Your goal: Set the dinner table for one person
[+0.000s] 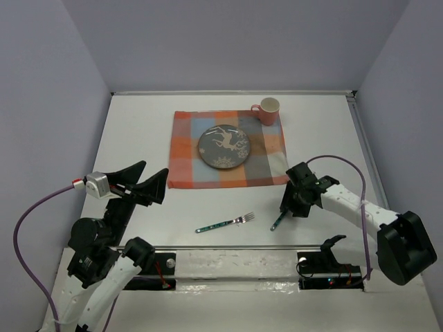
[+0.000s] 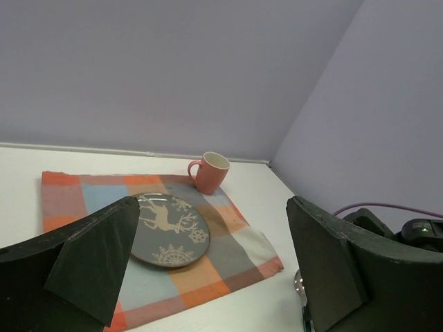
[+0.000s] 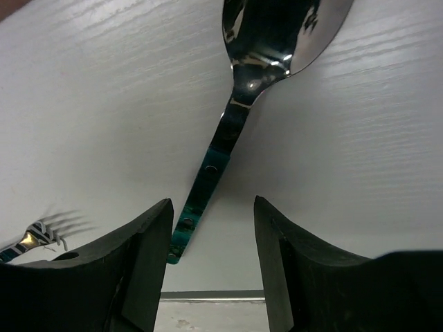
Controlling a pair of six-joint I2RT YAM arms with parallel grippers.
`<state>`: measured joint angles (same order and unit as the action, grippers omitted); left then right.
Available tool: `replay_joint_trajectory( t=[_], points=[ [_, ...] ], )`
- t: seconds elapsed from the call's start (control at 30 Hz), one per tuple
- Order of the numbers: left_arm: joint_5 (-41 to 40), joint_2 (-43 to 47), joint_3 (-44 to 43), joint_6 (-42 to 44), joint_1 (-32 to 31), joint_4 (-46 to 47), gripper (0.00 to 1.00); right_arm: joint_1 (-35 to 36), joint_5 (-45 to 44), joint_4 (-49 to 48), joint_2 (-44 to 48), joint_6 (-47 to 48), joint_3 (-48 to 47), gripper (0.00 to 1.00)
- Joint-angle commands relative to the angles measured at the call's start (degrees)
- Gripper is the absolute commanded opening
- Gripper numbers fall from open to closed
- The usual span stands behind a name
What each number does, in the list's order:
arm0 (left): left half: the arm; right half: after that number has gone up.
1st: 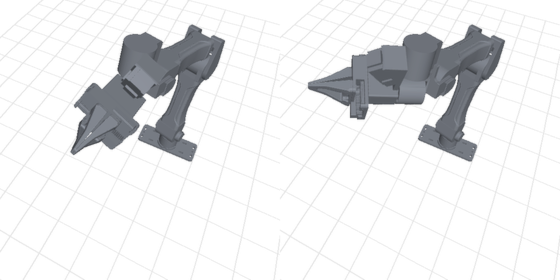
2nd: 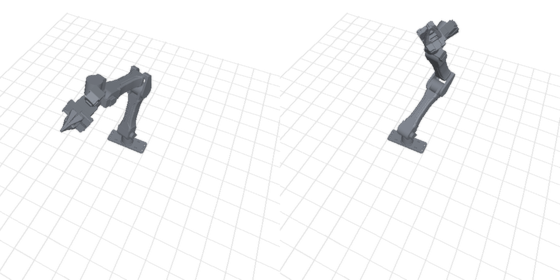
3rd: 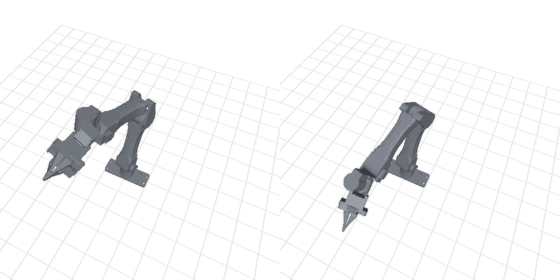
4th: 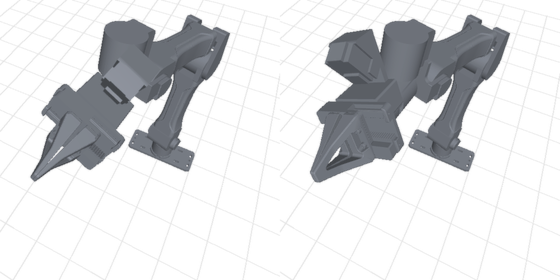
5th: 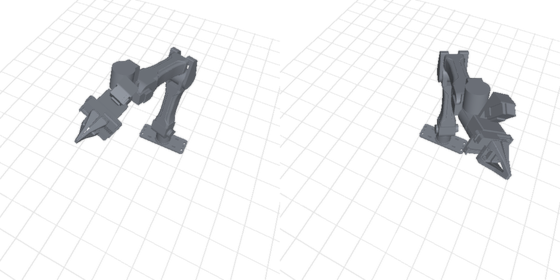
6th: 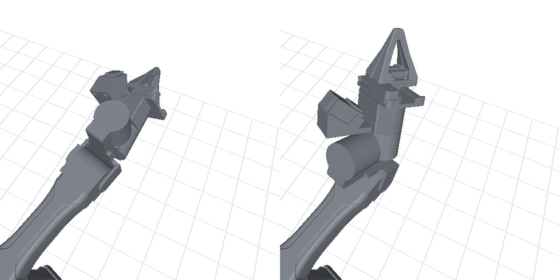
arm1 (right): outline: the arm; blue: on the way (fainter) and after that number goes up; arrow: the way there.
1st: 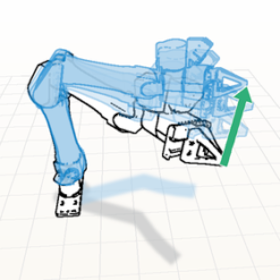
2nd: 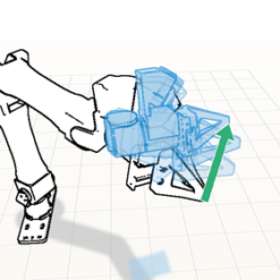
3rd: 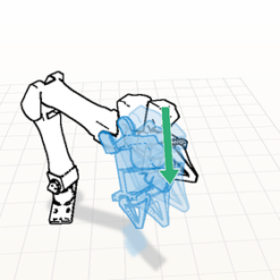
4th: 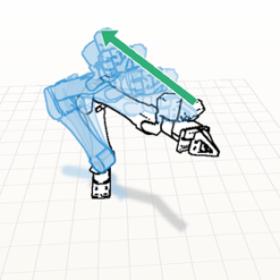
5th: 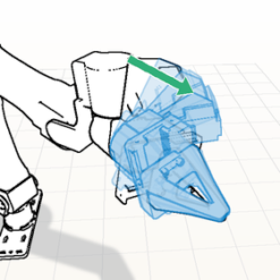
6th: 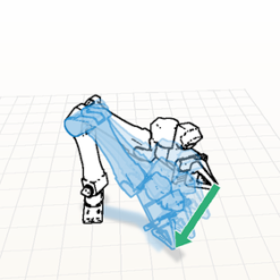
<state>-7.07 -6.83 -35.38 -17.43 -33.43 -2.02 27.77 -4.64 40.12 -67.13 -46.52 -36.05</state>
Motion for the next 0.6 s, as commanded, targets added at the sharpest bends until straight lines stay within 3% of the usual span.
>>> replay_joint_trajectory(
  t=[0.0,0.33,0.43,0.57],
  points=[
    [0.30,0.33,-0.75,0.38,-0.41,2.11,0.99,3.77,1.83,-6.19,-3.08,-2.17,0.72,0.55],
    [0.57,0.15,-0.66,0.29,-0.41,2.11,0.99,5.45,-1.68,-7.95,-7.66,-3.05,0.19,0.52],
    [0.57,-0.02,-0.66,0.47,-0.41,2.11,0.99,5.45,-2.30,-8.21,-8.36,-3.22,0.63,0.40],
    [0.57,-0.64,-0.75,0.47,-0.49,2.11,0.99,5.45,-3.26,-8.04,-7.93,-3.57,0.63,0.15]
  ],
)
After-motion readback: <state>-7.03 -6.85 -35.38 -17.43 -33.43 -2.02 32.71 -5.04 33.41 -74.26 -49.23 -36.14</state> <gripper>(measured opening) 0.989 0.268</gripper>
